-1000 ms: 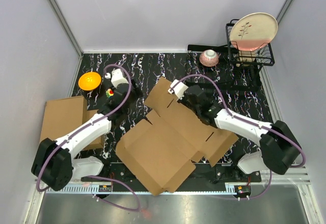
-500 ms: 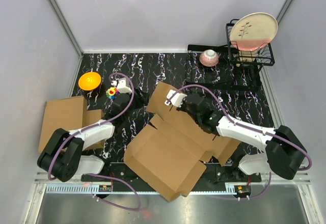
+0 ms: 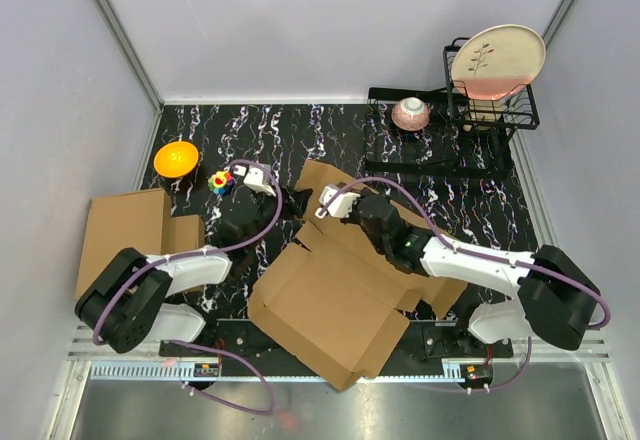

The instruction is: Fold the paper box

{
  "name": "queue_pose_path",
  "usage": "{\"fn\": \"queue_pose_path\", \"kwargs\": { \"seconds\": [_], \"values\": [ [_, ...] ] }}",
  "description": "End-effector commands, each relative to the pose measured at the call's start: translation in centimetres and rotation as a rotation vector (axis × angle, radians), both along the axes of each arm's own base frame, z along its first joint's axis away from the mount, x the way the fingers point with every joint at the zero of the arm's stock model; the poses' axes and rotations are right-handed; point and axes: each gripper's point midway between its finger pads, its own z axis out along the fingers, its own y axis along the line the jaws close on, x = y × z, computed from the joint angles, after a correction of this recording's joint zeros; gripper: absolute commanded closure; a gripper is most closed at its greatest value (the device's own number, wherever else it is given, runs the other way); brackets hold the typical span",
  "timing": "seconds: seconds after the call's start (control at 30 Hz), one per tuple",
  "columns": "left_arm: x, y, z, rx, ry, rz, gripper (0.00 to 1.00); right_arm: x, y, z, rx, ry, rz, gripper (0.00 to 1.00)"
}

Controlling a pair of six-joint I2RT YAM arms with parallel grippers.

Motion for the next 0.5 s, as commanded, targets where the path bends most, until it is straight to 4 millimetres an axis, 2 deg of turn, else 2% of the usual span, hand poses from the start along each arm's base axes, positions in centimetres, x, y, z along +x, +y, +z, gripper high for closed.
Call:
{"fn": "queue_pose_path", "kwargs": {
  "seconds": [0.0, 0.2, 0.3, 0.4, 0.47],
  "values": [
    [0.5, -0.2, 0.6, 0.038, -0.077, 0.012, 0.39, 0.0, 0.2, 1.9, -0.002, -0.106, -0.034, 1.00],
    [1.4, 1.3, -1.1, 0.101, -0.035, 0.105, 0.42, -0.9, 0.2, 1.4, 0.000, -0.120, -0.042, 1.00],
    [1.8, 1.4, -1.8, 0.134, -0.018, 0.119, 0.43, -1.3, 0.4, 1.4, -0.001, -0.131, -0.043, 1.00],
    [2.0, 1.1, -2.1, 0.134, -0.012, 0.107, 0.48, -1.7, 0.7, 1.1, 0.006, -0.130, -0.042, 1.00],
    [1.9, 0.8, -1.9, 0.123, -0.015, 0.097, 0.58, -1.8, 0.7, 0.9, 0.009, -0.124, -0.043, 1.00]
  ]
}}
